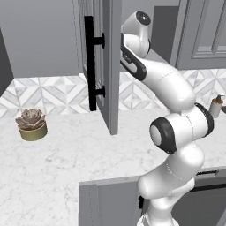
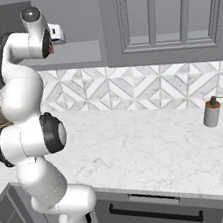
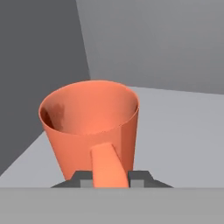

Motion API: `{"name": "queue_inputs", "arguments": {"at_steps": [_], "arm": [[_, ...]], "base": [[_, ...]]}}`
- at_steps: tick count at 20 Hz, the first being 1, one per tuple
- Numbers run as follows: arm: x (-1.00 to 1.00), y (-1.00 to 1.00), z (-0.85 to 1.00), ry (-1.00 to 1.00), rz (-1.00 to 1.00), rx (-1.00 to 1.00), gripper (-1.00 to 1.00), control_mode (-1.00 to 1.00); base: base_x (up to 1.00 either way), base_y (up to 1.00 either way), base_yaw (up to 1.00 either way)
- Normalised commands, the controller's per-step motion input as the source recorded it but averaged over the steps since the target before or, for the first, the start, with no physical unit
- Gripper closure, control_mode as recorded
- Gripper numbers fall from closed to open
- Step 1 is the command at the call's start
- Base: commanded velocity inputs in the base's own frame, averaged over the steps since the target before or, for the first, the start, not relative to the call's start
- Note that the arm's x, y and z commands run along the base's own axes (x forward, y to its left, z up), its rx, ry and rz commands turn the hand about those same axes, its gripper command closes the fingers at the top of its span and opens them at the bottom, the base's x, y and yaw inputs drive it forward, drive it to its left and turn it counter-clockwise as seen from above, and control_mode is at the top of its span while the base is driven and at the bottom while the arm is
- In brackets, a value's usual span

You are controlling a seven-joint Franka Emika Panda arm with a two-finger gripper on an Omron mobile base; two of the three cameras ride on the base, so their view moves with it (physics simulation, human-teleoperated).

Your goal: Gather all objects into one cabinet and sort the glasses and bowls to opposite sides.

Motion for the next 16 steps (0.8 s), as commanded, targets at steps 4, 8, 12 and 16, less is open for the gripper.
{"name": "queue_inputs", "arguments": {"at_steps": [4,8,12,16], "arm": [[-0.96,-0.36,-0.11,-0.07,0.0,0.01,1.0,-1.0],[-1.0,-0.41,-0.09,-0.18,0.0,0.1,1.0,-1.0],[-1.0,-0.35,0.12,-0.18,0.0,0.08,1.0,-1.0],[-1.0,-0.34,0.29,-0.11,0.0,0.0,1.0,-1.0]], "base": [[0.0,0.0,0.0],[0.0,0.0,0.0],[0.0,0.0,0.0],[0.0,0.0,0.0]]}}
